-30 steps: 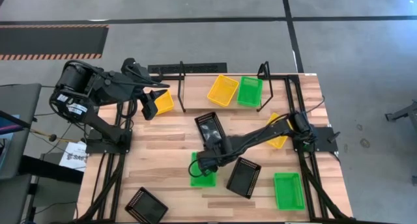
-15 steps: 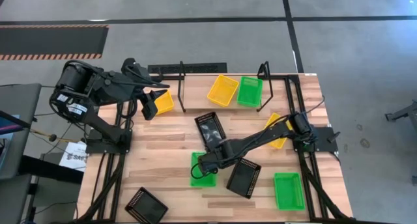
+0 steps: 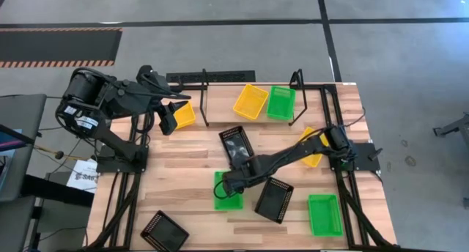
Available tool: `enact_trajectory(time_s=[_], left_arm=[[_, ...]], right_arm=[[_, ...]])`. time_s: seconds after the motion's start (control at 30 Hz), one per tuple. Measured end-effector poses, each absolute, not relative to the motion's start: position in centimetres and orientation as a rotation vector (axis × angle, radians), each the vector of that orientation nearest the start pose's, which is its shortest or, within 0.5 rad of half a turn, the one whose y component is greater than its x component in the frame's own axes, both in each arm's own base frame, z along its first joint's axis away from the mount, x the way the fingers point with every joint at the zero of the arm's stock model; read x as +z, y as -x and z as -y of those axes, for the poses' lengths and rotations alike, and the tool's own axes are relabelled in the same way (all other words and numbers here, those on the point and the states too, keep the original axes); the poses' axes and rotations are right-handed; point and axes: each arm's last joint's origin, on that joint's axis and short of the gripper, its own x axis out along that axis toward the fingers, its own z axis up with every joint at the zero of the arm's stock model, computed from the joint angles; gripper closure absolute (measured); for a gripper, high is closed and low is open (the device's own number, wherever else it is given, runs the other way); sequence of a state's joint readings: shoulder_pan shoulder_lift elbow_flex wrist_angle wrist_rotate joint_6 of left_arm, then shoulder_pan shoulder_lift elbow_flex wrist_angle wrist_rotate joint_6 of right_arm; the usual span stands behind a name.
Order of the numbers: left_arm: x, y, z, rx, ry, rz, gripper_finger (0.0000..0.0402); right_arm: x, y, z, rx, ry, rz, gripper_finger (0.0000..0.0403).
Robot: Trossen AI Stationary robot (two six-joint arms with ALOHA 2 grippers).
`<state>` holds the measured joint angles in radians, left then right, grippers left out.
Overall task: Stack baskets on shelf by color
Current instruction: Stack the left green bin on top of the green bin on the shelf
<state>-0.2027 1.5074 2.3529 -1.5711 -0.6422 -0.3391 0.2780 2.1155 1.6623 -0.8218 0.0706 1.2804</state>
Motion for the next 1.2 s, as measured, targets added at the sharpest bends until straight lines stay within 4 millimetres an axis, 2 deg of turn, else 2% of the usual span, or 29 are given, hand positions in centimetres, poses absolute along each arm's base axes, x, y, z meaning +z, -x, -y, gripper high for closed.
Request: enact_trajectory(time_s=[0.2,0.37,0.47,0.57,0.67,0.83,0.93,1.07,1.2], left_arm=[[53.0,-18.8,2.1,0.525,0.022,-0.584,0.0235],[53.0,-18.9,2.1,0.525,0.022,-0.584,0.0235],[53.0,-18.9,2.1,0.523,0.016,-0.586,0.0235],[53.0,-18.8,2.1,0.523,0.016,-0.586,0.0235],[53.0,-18.8,2.1,0.523,0.016,-0.586,0.0235],[53.0,-18.9,2.1,0.514,0.019,-0.588,0.0235],[53.0,-18.9,2.1,0.513,0.019,-0.589,0.0235],[53.0,-18.9,2.1,0.506,0.022,-0.591,0.0235],[53.0,-18.9,2.2,0.505,0.022,-0.591,0.0235]], right_arm=[[18.4,-41.7,-11.2,-0.565,-0.849,-1.199,0.0385],[18.5,-41.7,-11.3,-0.543,-0.83,-1.195,0.0392],[19.6,-42.2,-11.4,-0.492,-0.812,-1.167,0.0395],[22.6,-43.3,-11.4,-0.418,-0.765,-1.089,0.0399],[27.2,-44.2,-10.7,-0.362,-0.671,-0.996,0.04],[35.2,-43.1,-7.3,-0.435,-0.446,-0.876,0.04],[38.6,-41.4,-4.8,-0.482,-0.351,-0.812,0.04],[42.0,-37.0,-1.1,-0.565,-0.352,-0.774,0.04],[44.4,-32.4,2.2,-0.77,-0.385,-0.762,0.0401]])
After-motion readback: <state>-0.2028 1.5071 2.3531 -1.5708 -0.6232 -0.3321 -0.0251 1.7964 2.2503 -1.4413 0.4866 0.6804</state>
